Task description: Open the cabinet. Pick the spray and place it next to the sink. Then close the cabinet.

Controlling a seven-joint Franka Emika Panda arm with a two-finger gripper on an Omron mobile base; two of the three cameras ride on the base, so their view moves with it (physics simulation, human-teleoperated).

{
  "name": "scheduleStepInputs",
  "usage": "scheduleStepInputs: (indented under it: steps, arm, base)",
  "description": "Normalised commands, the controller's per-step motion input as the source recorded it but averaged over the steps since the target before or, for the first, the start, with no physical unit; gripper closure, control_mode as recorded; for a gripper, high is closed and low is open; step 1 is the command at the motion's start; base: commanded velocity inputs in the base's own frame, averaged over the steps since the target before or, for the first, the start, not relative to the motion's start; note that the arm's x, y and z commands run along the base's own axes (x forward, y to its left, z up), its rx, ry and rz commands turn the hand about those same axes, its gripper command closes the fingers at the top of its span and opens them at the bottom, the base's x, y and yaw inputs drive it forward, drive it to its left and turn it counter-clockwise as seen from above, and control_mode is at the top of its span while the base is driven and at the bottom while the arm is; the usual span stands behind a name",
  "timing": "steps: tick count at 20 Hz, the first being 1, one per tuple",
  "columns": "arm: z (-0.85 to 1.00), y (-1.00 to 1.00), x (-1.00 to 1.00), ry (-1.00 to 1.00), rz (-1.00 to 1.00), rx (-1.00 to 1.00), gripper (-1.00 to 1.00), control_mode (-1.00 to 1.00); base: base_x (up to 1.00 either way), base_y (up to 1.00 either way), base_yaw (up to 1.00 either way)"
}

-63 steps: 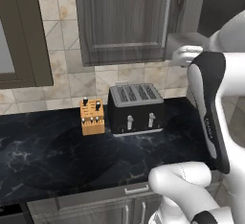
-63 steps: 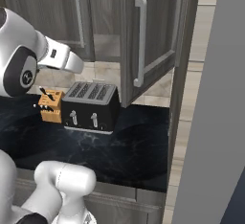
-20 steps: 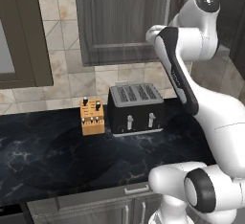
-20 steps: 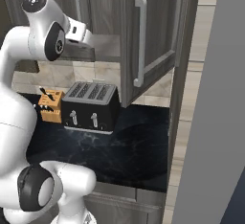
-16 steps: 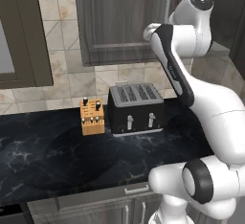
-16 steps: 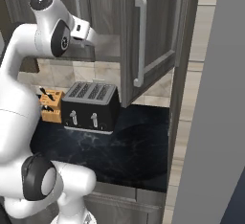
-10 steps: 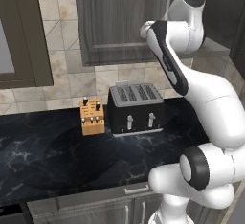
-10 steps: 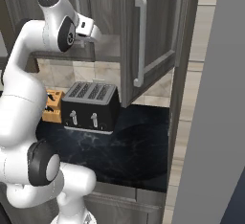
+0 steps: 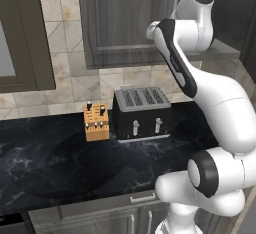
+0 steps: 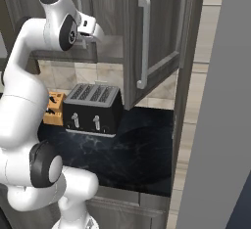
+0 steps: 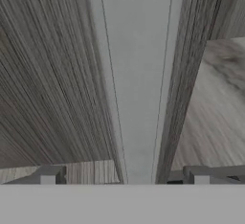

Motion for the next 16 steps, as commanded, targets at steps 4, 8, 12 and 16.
scheduleStepInputs:
  steps: [4, 8, 12, 16]
  arm:
    - [0.0, 0.0, 0.0, 0.0, 0.0, 0.0, 1.0, -1.0]
    - [0.0, 0.0, 0.0, 0.0, 0.0, 0.0, 1.0, -1.0]
    - [0.0, 0.0, 0.0, 0.0, 0.0, 0.0, 1.0, -1.0]
    - [0.0, 0.0, 0.0, 0.0, 0.0, 0.0, 1.0, -1.0]
  base:
    - [0.0, 0.0, 0.0]
    - [0.0, 0.0, 0.0]
    - [0.0, 0.0, 0.0]
    - [0.0, 0.0, 0.0]
